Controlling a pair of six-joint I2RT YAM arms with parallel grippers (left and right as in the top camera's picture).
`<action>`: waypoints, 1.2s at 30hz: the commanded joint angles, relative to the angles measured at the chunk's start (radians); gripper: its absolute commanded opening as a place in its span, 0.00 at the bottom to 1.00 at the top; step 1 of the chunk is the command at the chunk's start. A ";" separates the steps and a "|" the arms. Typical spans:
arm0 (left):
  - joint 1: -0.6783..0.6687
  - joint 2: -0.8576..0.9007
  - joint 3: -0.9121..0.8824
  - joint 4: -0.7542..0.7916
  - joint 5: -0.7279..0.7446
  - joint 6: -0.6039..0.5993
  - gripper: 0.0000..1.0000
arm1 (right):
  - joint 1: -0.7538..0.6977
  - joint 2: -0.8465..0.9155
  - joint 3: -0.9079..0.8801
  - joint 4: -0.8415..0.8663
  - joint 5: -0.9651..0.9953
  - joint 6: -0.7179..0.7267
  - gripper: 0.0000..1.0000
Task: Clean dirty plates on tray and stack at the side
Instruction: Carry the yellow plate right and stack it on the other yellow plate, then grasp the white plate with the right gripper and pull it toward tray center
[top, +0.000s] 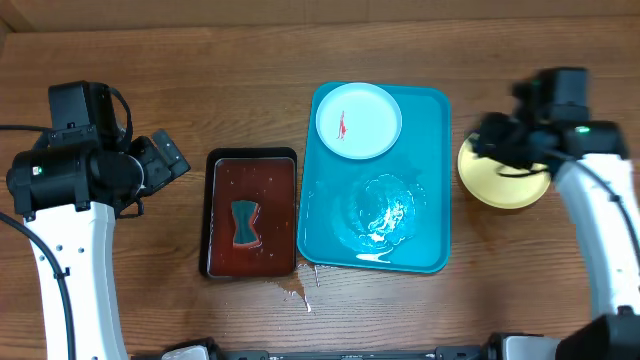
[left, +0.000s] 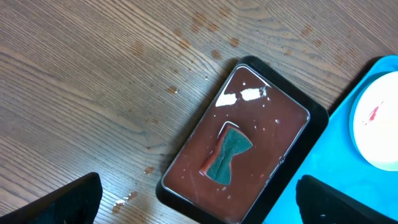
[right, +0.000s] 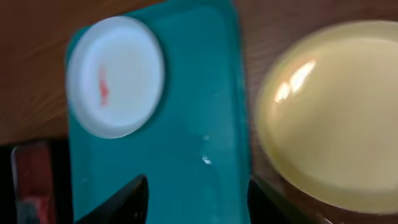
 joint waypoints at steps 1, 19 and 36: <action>0.003 0.008 0.019 -0.002 -0.010 0.011 1.00 | 0.112 0.021 0.003 0.068 0.034 -0.050 0.56; 0.003 0.008 0.019 -0.002 -0.010 0.011 1.00 | 0.245 0.464 -0.027 0.545 0.238 -0.047 0.75; 0.003 0.008 0.019 -0.002 -0.010 0.011 1.00 | 0.247 0.388 -0.024 0.435 0.231 -0.040 0.04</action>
